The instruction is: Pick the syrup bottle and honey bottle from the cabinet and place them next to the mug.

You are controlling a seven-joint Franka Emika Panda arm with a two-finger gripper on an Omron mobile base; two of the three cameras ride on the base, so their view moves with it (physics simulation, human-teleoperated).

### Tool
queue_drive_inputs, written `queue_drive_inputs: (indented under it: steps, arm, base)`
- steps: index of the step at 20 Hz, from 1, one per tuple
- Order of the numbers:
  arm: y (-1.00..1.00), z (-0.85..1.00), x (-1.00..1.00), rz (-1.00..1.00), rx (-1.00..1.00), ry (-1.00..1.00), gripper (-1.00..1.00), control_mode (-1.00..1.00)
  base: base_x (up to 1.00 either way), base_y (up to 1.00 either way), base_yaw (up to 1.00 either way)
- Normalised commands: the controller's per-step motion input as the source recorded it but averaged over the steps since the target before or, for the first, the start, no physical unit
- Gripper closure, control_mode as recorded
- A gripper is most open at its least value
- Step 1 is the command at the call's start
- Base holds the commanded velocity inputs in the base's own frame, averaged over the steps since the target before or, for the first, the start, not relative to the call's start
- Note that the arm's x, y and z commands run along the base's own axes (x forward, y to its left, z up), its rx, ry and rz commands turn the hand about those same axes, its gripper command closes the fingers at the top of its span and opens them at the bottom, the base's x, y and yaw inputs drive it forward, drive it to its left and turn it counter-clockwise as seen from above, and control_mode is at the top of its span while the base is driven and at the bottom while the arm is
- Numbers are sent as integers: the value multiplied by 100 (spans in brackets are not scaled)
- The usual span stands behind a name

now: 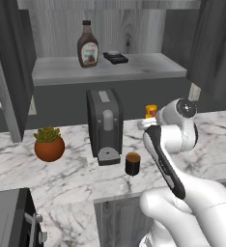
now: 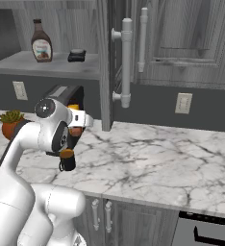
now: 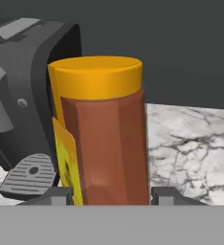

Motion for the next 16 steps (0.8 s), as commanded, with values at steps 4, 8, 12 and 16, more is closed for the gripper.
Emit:
queue_drive_inputs:
  steps: [4, 8, 12, 16]
  arm:
    - [-10, -29, 0, 1, 0, 0, 100, -100]
    - [-20, -20, -1, 2, 0, 0, 100, -100]
    - [-20, -19, -1, 3, 0, 0, 100, -100]
    - [-18, -19, 0, 3, 0, 0, 100, -100]
  base:
    - [0, 0, 0]
    - [0, 0, 0]
    - [0, 0, 0]
    - [0, 0, 0]
